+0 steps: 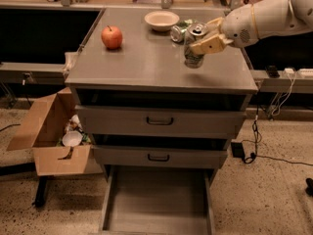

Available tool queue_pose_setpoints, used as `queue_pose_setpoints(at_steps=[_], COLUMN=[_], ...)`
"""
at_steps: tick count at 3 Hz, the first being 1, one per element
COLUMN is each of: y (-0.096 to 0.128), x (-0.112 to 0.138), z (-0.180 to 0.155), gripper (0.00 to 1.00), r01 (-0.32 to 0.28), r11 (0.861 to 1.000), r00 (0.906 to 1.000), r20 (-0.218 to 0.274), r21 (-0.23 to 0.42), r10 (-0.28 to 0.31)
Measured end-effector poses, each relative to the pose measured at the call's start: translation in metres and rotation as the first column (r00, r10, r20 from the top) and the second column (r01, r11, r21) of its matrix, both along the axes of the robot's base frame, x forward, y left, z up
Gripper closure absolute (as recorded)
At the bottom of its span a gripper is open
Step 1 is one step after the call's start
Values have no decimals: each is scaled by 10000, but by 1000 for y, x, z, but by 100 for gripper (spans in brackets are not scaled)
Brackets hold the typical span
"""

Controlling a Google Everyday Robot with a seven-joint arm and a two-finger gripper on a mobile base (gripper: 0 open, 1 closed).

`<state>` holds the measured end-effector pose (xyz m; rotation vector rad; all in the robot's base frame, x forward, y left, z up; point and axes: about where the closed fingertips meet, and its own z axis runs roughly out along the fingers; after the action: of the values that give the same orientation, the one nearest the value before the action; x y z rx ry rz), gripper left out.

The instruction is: Pick 7up can from bottom drawer and place on counter

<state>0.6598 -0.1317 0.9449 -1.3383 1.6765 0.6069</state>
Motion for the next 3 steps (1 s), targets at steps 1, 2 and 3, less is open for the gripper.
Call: queue_pose_setpoints(at_steps=[1, 2, 3], y=[7, 11, 12], x=[25, 45, 59], z=[-13, -23, -32], gripper=[100, 100, 100], r01=[226, 757, 1398], r11=[9997, 9970, 9896], r00=[9979, 9915, 9807], r20=[-613, -1067, -1429], r21=[35, 132, 337], r10=[-223, -738, -1337])
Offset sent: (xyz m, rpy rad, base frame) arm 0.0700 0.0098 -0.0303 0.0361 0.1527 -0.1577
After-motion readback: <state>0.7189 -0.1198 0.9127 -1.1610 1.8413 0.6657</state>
